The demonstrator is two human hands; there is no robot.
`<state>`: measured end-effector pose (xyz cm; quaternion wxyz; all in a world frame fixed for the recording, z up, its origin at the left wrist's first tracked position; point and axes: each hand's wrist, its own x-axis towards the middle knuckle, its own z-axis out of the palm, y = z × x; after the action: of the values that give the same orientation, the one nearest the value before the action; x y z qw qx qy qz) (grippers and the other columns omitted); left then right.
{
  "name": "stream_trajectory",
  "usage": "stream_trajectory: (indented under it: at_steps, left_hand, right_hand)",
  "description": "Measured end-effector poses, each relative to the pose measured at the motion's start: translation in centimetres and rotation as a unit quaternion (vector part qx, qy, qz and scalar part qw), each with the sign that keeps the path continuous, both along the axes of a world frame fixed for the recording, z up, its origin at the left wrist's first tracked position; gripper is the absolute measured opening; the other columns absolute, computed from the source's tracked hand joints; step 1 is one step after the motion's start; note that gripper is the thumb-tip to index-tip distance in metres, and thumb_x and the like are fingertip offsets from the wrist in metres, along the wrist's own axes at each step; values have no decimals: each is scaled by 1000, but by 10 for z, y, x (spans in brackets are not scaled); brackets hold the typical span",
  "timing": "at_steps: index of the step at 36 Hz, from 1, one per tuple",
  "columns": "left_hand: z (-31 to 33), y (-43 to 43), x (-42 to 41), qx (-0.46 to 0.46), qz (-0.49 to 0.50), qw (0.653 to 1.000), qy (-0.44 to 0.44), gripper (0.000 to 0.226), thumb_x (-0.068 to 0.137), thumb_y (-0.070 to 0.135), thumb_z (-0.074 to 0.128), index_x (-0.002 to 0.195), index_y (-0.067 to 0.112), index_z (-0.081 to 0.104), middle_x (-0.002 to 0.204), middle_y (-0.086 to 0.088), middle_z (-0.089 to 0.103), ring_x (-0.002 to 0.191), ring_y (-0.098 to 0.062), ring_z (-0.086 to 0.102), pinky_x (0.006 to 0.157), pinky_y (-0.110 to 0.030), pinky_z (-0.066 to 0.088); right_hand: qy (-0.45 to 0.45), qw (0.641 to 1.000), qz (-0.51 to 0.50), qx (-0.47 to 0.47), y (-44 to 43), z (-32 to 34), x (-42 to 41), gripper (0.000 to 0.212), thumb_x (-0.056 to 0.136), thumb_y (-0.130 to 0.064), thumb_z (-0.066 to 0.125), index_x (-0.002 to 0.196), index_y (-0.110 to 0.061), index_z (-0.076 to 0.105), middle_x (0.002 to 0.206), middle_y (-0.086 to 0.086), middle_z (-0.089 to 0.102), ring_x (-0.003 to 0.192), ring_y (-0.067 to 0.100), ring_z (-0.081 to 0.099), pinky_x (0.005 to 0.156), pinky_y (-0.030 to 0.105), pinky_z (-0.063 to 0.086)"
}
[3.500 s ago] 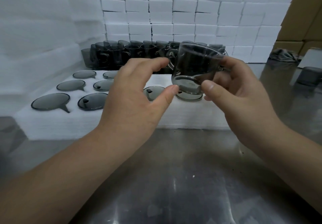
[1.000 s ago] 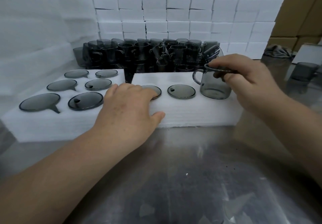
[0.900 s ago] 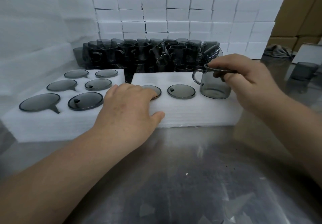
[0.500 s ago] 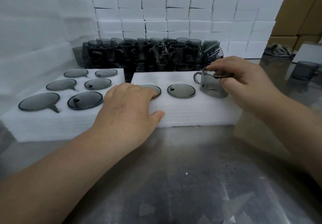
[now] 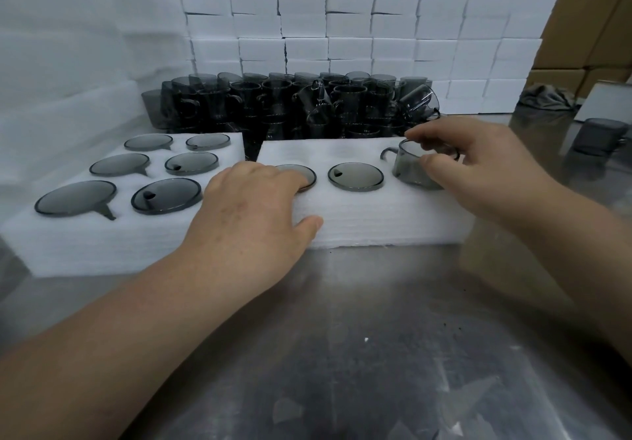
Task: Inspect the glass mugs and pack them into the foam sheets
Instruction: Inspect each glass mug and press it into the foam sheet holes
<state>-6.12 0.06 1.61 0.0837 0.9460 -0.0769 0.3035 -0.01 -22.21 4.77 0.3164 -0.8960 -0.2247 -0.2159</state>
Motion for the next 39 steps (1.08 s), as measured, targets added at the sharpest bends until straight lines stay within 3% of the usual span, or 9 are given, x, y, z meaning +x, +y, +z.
stream_trajectory:
  at_steps: [6, 17, 20, 23, 25, 31, 35, 39]
  left_hand:
    - [0, 0, -1, -4, -1, 1000, 5, 48, 81, 48, 54, 126, 34, 51, 109, 10, 58, 112, -15, 39, 93, -30, 25]
    - [-1, -1, -2, -9, 0, 1000, 11, 47, 81, 49, 53, 126, 34, 50, 107, 11, 57, 112, -13, 38, 94, -30, 26]
    - [0, 0, -2, -8, -1, 1000, 11, 48, 81, 49, 53, 126, 33, 51, 106, 11, 58, 112, -14, 39, 93, -30, 26]
    - [0, -1, -2, -6, -2, 1000, 11, 48, 81, 48, 53, 126, 33, 51, 107, 11, 58, 112, -14, 39, 94, -30, 26]
    - [0, 0, -3, -7, -4, 1000, 10, 47, 81, 47, 54, 126, 32, 52, 107, 10, 59, 112, -15, 39, 94, -30, 26]
    - [0, -1, -2, -6, -6, 1000, 8, 48, 82, 48, 53, 127, 34, 49, 109, 10, 58, 112, -13, 37, 92, -27, 22]
    - [0, 0, -2, -5, -5, 1000, 9, 47, 82, 48, 54, 127, 34, 50, 109, 10, 58, 112, -13, 37, 91, -27, 22]
    - [0, 0, -2, -7, -4, 1000, 8, 47, 82, 48, 54, 127, 34, 49, 110, 10, 57, 112, -12, 35, 91, -27, 21]
  right_hand:
    - [4, 999, -9, -37, 1, 0, 1, 49, 66, -40, 39, 110, -41, 60, 101, -11, 57, 88, 3, 47, 80, 29, 38]
    - [14, 999, -3, -45, 1, 1, 2, 42, 68, -41, 41, 105, -42, 62, 94, -21, 54, 84, -6, 49, 75, 27, 37]
    - [26, 999, -4, -46, 0, 2, 0, 37, 73, -43, 46, 106, -42, 63, 96, -18, 56, 85, 0, 51, 77, 29, 39]
    - [42, 998, -13, -43, 0, 4, -2, 39, 65, -43, 43, 100, -50, 59, 99, -13, 60, 89, 6, 53, 79, 30, 42]
    - [44, 998, -18, -48, 0, 5, -3, 43, 65, -43, 43, 103, -47, 62, 102, -11, 61, 91, 9, 53, 80, 30, 42]
    - [53, 996, -18, -73, 1, 5, -2, 40, 71, -48, 46, 107, -42, 64, 104, -13, 58, 92, 7, 52, 82, 31, 42]
    - [59, 993, -17, -103, 6, 7, -6, 51, 68, -52, 38, 109, -38, 65, 108, -13, 55, 99, 9, 51, 89, 36, 43]
    - [59, 993, -21, -96, 5, 6, -5, 37, 77, -45, 41, 105, -39, 66, 105, -17, 55, 102, 8, 50, 89, 33, 41]
